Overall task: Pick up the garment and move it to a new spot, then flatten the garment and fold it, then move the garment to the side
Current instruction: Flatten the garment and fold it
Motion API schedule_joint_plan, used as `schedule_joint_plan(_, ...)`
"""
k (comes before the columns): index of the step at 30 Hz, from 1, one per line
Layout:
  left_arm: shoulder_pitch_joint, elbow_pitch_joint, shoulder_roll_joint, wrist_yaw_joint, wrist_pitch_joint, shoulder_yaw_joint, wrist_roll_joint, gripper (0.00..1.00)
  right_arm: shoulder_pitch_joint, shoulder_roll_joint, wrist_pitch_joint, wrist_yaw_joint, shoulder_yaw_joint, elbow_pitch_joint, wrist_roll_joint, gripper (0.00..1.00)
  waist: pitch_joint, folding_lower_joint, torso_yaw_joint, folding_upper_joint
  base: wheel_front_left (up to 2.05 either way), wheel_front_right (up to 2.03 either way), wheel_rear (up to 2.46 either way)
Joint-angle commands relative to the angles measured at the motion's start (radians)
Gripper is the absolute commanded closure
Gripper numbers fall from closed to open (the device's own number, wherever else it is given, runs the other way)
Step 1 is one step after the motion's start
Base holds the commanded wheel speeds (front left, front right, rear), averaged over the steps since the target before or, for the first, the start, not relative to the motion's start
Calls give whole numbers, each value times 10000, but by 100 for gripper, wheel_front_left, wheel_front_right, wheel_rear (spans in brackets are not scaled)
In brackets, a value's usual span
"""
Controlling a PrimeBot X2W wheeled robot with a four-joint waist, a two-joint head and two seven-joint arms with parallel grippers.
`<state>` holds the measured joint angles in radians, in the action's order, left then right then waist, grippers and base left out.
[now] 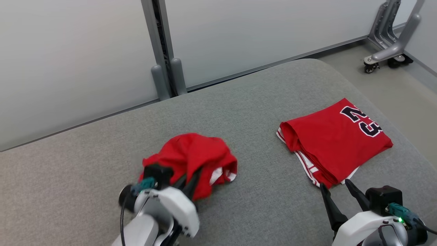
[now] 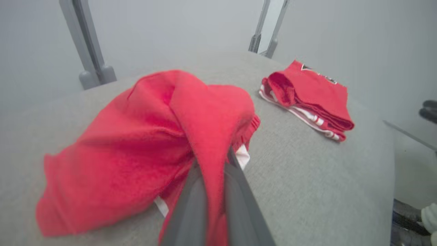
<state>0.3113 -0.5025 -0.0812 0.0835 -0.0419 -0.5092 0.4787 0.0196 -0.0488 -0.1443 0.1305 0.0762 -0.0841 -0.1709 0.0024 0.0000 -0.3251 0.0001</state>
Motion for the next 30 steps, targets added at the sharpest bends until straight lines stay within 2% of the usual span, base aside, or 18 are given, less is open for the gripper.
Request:
schedule_joint_plan(1,399,303,42,128,-157,-94,97,100,-12,-47,27,6,2,3,54,0,-61,0,112,-1,0,0,0)
schedule_joint_plan(4,993,1302,191,309,-499,-272,643,100,-49,-49,20,4,95,-2,40,0,-168,0,279,-1,0,0,0)
schedule_joint_plan(7,1214,2489,243,371,-817,-229,1879,100,-23,-49,17,6,142,-28,19,0,-282,0,452,-1,0,0,0)
schedule_joint_plan(9,1003,2917,252,-17,-624,-178,2629,100,23,-45,24,6,188,-52,-11,0,-346,0,563,-1,0,0,0)
schedule_joint_plan(14,-346,2491,98,-1553,242,156,3375,100,139,-48,81,6,244,-122,-110,0,-416,0,859,-1,0,0,0)
schedule_joint_plan(15,-346,2491,98,-1553,242,156,3375,100,139,-48,81,6,244,-122,-110,0,-416,0,859,-1,0,0,0)
schedule_joint_plan(16,-720,2188,-15,-1858,463,225,3473,87,142,-48,79,6,223,-121,-114,0,-422,0,931,-1,0,0,0)
schedule_joint_plan(17,-1001,1923,-156,-2085,600,250,3472,27,144,-45,73,6,238,-127,-111,0,-430,0,978,-1,0,0,0)
schedule_joint_plan(18,-1216,1669,-263,-2316,650,321,3478,0,147,-42,61,6,248,-128,-96,0,-437,0,1034,-1,0,0,0)
schedule_joint_plan(21,-1777,1084,-467,-2742,489,560,3502,0,95,-53,49,4,257,-115,-90,0,-445,0,1180,-1,0,0,0)
schedule_joint_plan(27,-1959,1012,-1111,-3195,-178,738,2909,0,207,-47,57,4,164,-96,-86,0,-489,0,1581,-1,0,0,0)
schedule_joint_plan(28,-1875,1139,-1214,-3184,-269,642,2741,0,227,-45,59,4,173,-97,-107,0,-492,0,1636,-1,0,0,0)
schedule_joint_plan(30,-1702,1566,-1347,-2875,-214,296,2459,0,250,-47,68,4,201,-110,-154,0,-499,0,1718,-1,0,0,0)
